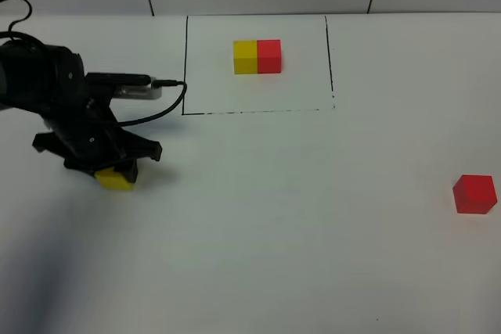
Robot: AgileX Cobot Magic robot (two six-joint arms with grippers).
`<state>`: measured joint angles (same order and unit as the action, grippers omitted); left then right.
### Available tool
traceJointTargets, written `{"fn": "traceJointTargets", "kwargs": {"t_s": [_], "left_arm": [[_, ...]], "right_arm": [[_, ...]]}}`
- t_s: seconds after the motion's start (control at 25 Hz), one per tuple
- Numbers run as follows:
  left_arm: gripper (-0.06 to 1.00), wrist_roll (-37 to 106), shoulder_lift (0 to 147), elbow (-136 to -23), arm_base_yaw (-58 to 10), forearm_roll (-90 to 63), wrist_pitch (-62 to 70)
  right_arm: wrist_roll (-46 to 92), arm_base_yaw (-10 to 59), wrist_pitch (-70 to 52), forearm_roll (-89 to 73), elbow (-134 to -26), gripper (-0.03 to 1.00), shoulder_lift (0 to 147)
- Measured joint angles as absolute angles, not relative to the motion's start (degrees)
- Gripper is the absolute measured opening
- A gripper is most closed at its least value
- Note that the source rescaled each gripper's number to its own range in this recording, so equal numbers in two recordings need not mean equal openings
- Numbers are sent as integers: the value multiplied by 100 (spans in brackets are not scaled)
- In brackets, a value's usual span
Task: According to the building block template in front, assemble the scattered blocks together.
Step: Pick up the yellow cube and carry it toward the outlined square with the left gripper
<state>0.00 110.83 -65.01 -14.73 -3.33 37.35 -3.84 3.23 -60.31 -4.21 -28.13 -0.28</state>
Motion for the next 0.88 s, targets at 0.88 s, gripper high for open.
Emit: {"fn": "traceJointTargets", "kwargs": {"t_s": [0.88], "left_arm": [[1, 4715, 13586, -11822, -3344, -99, 6705]], "right_arm": [[-384, 323, -6031, -421, -2813, 66, -28]]}}
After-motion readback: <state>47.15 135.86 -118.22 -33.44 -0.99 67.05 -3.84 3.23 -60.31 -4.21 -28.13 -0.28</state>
